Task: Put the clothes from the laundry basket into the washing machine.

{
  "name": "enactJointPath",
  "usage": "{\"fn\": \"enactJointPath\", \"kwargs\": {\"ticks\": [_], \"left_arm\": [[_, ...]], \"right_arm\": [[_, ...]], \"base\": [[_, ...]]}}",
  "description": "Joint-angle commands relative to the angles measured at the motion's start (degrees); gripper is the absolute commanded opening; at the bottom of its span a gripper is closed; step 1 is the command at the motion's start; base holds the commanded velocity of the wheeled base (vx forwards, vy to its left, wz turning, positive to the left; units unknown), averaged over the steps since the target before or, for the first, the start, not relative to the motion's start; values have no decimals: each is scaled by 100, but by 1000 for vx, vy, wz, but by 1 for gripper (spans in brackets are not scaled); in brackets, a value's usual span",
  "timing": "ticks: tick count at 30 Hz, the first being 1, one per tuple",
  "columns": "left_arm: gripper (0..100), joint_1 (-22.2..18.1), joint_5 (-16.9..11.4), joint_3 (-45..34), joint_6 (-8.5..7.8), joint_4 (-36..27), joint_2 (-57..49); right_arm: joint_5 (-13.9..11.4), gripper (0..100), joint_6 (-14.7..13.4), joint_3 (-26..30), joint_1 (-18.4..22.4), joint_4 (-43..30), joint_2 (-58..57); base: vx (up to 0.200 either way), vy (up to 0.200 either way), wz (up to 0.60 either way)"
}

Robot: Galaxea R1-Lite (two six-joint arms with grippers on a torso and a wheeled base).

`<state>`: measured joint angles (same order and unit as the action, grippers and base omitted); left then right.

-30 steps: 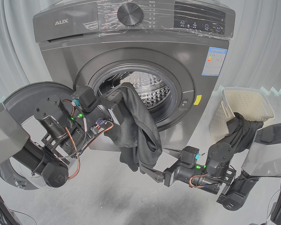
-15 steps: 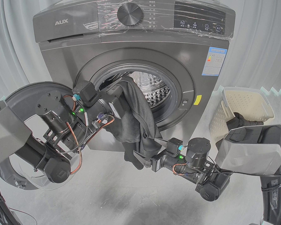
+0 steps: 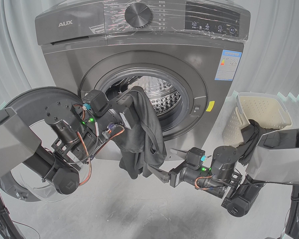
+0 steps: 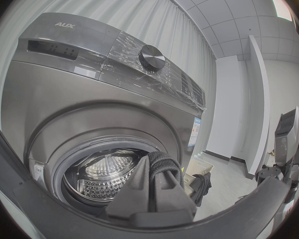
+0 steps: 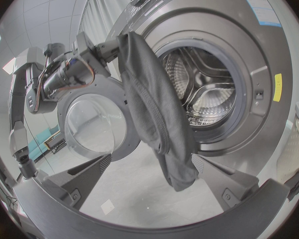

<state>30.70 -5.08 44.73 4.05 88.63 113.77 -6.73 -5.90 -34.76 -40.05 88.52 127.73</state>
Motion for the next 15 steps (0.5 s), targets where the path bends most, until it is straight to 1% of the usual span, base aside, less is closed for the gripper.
{"fn": "enactJointPath", "kwargs": {"ticks": [1, 5, 7, 9, 10, 12, 14, 15], "left_arm": [[0, -2, 7, 54, 0, -3, -4], [0, -2, -1, 45, 0, 6, -40], [0, -2, -1, 54, -9, -3, -40], [0, -2, 7, 54, -9, 6, -40], [0, -2, 7, 54, -9, -3, -40], [0, 7, 7, 54, -9, -3, -31], [0, 7, 7, 54, -18, -3, -31], [0, 15, 7, 54, -18, -3, -31]], "right_arm": [[-4, 100, 54, -93, 313, -1, -152], [-74, 100, 71, -321, 638, -1, 120], [-276, 100, 71, -488, 735, -1, 322], [-645, 100, 107, -647, 753, -1, 463], [-742, 100, 115, -690, 753, -1, 507], [-812, 100, 124, -778, 709, -1, 551], [-812, 100, 133, -901, 656, -10, 586], [-812, 100, 133, -1051, 638, -10, 656]], "base": [[0, 0, 0], [0, 0, 0], [0, 0, 0], [0, 0, 0], [0, 0, 0], [0, 0, 0], [0, 0, 0], [0, 0, 0]]}}
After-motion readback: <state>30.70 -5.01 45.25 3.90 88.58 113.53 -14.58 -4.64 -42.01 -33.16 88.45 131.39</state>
